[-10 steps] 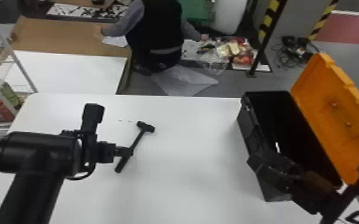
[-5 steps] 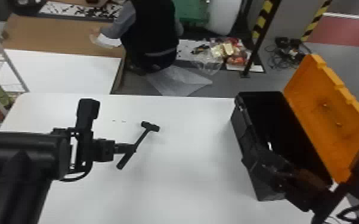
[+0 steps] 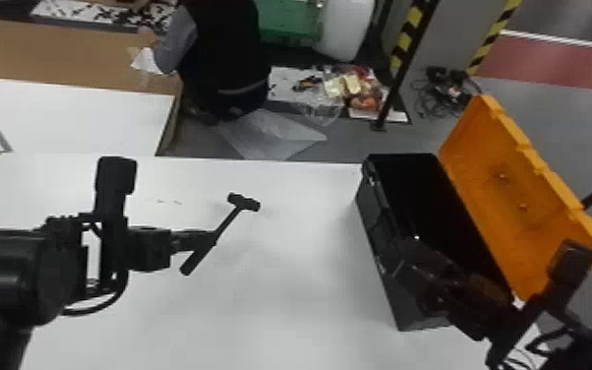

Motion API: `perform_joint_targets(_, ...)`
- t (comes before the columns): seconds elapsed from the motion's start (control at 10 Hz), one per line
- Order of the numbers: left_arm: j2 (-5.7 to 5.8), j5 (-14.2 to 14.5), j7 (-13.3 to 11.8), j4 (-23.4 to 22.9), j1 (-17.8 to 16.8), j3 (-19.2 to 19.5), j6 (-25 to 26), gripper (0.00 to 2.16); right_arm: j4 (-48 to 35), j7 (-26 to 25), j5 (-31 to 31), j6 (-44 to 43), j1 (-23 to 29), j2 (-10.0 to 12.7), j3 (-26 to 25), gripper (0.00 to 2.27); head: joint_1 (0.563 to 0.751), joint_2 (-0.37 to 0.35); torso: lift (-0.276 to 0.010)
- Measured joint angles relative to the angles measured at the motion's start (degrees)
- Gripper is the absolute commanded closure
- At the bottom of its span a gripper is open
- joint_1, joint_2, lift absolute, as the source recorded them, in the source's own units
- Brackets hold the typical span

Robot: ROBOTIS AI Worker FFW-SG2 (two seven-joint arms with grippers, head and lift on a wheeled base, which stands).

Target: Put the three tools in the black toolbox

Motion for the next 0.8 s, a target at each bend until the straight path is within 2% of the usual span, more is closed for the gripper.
perform_joint_targets(0.3, 0.12, 2.34, 0.48, -10.43, 4.5, -0.63, -0.18, 1.97, -0.07, 0.09, -0.79, 0.0, -0.08, -0.13, -0.38, 0.06, 0.695, -0.222, -0.055)
perform_joint_targets(0.6, 0.5, 1.85, 1.92, -19.38, 9.57, -3.97, -4.8, 1.97, -0.72, 0.09, -1.14, 3.11, -1.19, -0.32, -0.58, 0.06, 0.695, -0.258, -0.055)
perform_joint_targets(0.8, 0.64, 0.05, 2.35, -21.53, 10.79, -7.15, -6.95, 1.97, -0.97, 0.0, -1.15, 5.95, -2.59, -0.19, -0.77, 0.06, 0.695, -0.28, -0.055)
